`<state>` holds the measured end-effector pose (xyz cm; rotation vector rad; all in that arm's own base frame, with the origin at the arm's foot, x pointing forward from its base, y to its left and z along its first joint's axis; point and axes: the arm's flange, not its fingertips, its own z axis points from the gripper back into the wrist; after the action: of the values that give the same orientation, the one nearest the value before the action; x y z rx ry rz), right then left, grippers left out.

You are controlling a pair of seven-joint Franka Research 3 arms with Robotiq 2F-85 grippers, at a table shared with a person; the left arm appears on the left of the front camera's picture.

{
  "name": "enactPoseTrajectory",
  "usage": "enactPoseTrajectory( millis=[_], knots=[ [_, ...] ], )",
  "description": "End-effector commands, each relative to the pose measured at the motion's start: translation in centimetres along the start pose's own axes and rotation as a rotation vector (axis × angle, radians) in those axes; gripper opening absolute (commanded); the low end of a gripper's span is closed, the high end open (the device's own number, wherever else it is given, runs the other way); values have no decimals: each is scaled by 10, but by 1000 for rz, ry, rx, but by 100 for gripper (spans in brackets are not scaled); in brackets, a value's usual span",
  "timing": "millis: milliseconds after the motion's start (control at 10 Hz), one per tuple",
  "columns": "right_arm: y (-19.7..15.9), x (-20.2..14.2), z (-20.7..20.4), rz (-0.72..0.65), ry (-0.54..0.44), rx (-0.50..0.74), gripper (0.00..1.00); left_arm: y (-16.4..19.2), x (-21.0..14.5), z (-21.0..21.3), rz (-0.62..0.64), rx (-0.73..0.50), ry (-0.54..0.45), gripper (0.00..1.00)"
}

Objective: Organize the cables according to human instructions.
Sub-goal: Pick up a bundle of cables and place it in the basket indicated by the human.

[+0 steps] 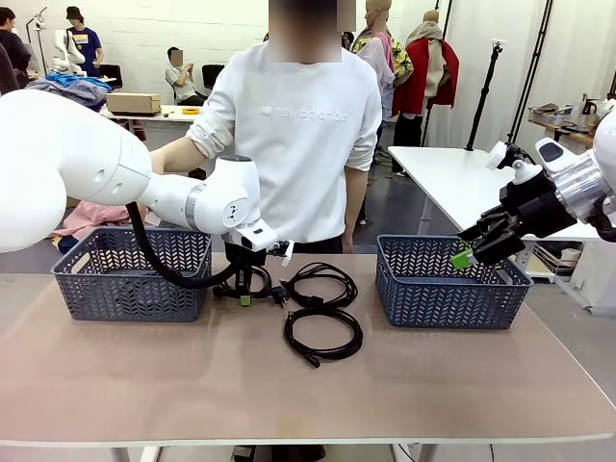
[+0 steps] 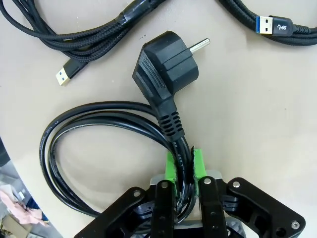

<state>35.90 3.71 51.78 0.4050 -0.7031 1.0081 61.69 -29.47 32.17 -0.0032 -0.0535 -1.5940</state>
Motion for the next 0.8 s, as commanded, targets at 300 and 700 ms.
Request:
enactPoseTrajectory(
  millis=[300,700],
  knots=[
    [-3,1,-1,17,-30,16,100,2,-6,25,-5,57,-11,0],
    [-3,1,-1,17,-30,16,100,2,-7,111,-63,189,-34,0]
  ],
)
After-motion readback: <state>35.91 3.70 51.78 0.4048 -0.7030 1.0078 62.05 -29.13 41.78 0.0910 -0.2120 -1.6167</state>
